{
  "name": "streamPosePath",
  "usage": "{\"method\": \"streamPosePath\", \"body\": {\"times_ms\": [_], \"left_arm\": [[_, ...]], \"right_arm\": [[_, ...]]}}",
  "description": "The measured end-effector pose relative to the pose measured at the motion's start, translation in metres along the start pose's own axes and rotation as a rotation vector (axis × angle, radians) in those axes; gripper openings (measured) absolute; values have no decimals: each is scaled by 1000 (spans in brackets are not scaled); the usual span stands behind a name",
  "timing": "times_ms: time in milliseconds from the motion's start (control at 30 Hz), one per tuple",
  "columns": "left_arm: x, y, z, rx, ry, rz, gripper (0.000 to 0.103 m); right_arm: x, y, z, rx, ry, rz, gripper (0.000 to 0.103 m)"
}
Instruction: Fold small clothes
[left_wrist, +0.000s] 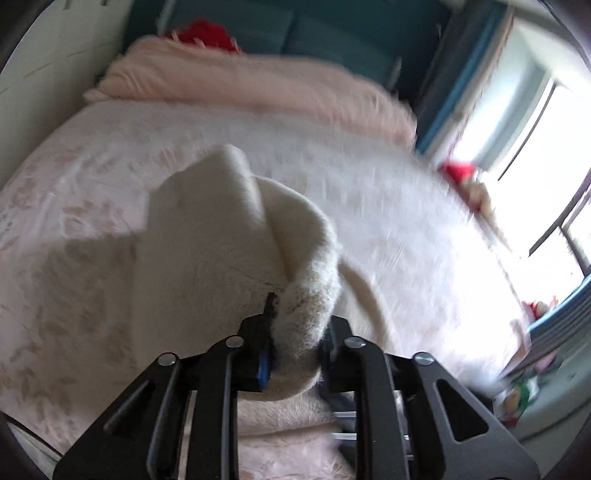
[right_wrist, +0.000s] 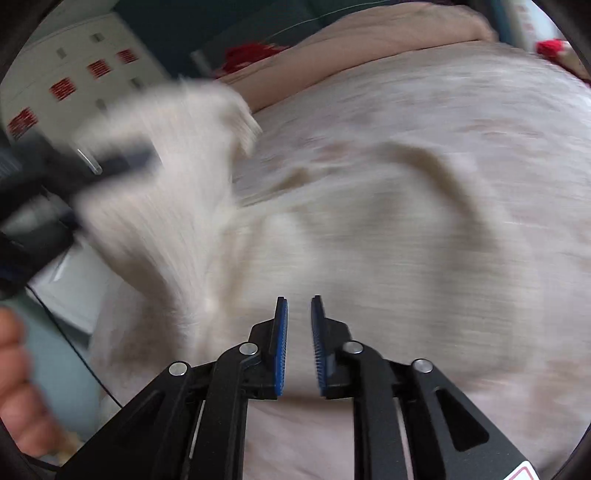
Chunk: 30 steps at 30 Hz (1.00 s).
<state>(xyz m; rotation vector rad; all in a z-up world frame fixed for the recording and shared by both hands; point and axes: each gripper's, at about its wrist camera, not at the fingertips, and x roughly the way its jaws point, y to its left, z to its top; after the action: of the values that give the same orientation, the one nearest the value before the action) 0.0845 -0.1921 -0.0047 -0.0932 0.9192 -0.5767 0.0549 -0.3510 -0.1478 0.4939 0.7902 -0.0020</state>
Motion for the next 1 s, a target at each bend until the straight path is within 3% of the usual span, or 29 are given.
{"method": "streamPosePath", "body": {"times_ms": [33,100,167,200,367,467,600,733,800,833,867,933,1000], "left_arm": [[6,-1,-10,-5,24,-6,25],[16,2,-27,-36,55,-17,44],[0,12,-46,-58,29,-18,65],[-8,19,-51,-56,8,0,69],[-31,63,-68,-6,16,150,70],[-34,92,-78,-47,61,235,70],[-29,107,-83,-69,113,259,71],[-20,103,-94,-34,145,216,72],[-12,98,-98,-23,165,201,73],[-7,95,-101,-12,175,203,73],[2,94,-102,1,195,210,72],[13,96,-104,5,233,220,69],[10,98,-102,-17,233,196,67]], "right_arm": [[-13,-16,-1,9,-2,-37,16],[-35,-36,-5,13,-9,-100,17],[-55,-47,-8,-4,-23,-137,28],[-60,-48,-8,-12,-28,-143,32],[-60,-4,16,-160,-52,-36,58],[-42,35,33,-262,-39,19,62],[-1,82,61,-394,9,-13,69],[50,84,76,-322,183,10,70],[78,73,69,-239,306,33,66],[88,66,64,-196,354,45,35],[93,60,60,-161,384,77,15],[78,55,63,-112,323,102,14],[35,60,77,-110,188,131,13]]}}
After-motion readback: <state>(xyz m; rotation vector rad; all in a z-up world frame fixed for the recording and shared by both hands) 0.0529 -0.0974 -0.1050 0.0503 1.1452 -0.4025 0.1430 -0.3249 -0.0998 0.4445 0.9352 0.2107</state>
